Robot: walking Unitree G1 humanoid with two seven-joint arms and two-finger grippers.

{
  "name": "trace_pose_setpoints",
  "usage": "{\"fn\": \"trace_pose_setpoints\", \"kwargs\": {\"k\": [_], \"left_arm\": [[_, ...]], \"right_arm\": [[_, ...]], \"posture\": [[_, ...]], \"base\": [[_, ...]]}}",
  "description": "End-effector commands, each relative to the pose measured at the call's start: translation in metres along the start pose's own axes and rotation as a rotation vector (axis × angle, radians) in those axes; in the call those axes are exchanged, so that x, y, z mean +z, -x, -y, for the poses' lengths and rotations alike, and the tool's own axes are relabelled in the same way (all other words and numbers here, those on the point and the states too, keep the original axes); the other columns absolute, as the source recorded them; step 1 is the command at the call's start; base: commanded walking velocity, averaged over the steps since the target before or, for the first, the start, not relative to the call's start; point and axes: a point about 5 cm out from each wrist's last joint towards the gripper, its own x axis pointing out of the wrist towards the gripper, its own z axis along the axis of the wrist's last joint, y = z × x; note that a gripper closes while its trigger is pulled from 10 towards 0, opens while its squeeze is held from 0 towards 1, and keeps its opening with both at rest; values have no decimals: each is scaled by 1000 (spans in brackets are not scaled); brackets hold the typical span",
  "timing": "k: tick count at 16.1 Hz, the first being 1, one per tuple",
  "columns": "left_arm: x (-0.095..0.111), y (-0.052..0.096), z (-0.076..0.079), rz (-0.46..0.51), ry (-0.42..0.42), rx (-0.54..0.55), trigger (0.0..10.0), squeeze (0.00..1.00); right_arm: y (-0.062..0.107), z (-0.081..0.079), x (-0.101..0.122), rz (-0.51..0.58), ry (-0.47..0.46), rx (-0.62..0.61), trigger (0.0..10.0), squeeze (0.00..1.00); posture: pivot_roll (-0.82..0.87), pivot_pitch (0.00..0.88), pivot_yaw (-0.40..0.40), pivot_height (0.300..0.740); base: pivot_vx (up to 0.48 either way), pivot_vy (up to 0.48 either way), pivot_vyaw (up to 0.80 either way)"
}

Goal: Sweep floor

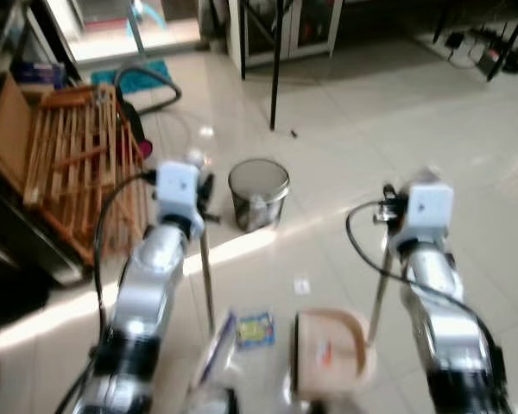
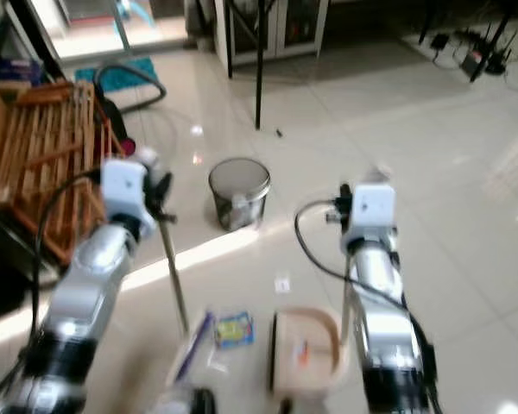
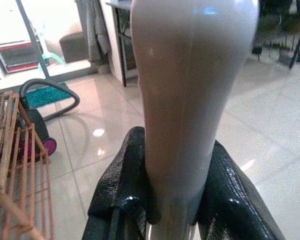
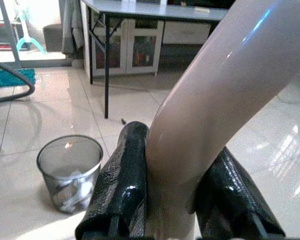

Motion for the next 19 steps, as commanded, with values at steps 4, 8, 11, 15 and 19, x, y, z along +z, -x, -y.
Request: {"fn": "trace_pose_setpoints", "kwargs": {"k": [4, 8, 11, 15, 19], "left_arm": [[11, -2, 2, 51, -9, -3, 10000, 0], [11, -1, 1, 61, -8, 7, 10000, 0], [12, -2, 0, 66, -6, 7, 10000, 0], [13, -4, -2, 73, 1, 20, 10000, 0], [16, -3, -5, 94, 1, 49, 10000, 0]], "right_arm": [[-1, 0, 4, 12, -37, 3, 10000, 0], [-2, -2, 5, 20, -41, 12, 10000, 0], [-4, -5, 6, 28, -30, 21, 10000, 0], [-7, -5, 9, 43, -15, 24, 10000, 0], [-12, -1, 13, 55, -45, 15, 10000, 0]], "posture": [[17, 107, 50, 740], [18, 83, 46, 740], [20, 75, 45, 740], [20, 71, 39, 740], [18, 70, 32, 740]], "base": [[217, 0, 0], [313, 0, 0], [331, 0, 0], [341, 0, 0], [84, 0, 0]]}}
